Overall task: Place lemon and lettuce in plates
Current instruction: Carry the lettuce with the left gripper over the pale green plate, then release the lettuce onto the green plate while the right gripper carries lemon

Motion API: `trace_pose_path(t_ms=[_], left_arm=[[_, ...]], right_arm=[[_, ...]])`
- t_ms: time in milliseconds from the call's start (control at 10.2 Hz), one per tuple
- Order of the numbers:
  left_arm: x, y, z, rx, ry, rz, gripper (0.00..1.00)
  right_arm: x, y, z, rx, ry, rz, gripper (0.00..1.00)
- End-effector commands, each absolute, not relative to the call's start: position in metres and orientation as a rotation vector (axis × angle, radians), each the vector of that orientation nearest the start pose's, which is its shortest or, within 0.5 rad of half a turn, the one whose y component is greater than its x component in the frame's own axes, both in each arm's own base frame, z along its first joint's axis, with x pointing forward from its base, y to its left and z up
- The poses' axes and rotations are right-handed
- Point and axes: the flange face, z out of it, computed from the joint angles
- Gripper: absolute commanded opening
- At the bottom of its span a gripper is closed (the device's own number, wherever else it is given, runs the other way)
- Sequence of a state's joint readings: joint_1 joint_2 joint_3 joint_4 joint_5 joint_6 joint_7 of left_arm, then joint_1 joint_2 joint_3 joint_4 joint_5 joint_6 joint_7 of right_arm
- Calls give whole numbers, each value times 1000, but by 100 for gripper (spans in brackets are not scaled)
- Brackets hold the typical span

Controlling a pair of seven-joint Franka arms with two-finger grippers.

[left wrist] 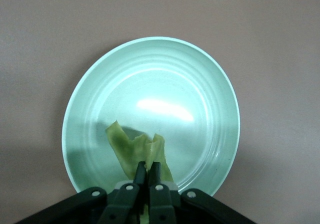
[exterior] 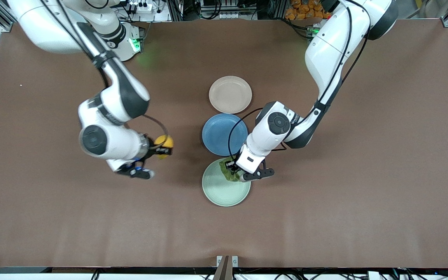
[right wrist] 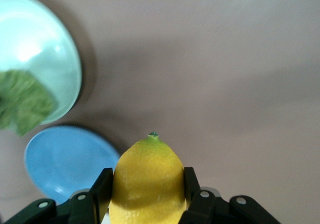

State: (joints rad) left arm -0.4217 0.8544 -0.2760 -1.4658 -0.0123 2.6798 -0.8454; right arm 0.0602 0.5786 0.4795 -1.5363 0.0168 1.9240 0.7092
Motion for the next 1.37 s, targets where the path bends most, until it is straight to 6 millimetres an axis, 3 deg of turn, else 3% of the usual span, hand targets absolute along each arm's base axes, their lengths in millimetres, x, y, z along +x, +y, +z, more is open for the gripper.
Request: trace_pose_path(t_ms=[0,293,586,977,1075,1271], left_arm=[[609,-449,227,-3504,-562,-268,99],[612,-445,244,-3490,-635,-261,100],[624,-415,299,-3385,-563,-247,100],[645,-336,367,-3240,-407,-200,100],[646,-323,375,-3222,-391,-172,100],[649,-299,375,-3180,-390,-89,100]], right_arm=[[566,364,347,-2958,430,448,0],[517,410,330,-2974,454,461,0],[464,442,279,-2986,443,466,0],[425,480,266,-2992,429,468,0],[425,479,263,-2980,467,465,0],[399,487,240,-2988,443,473,0]])
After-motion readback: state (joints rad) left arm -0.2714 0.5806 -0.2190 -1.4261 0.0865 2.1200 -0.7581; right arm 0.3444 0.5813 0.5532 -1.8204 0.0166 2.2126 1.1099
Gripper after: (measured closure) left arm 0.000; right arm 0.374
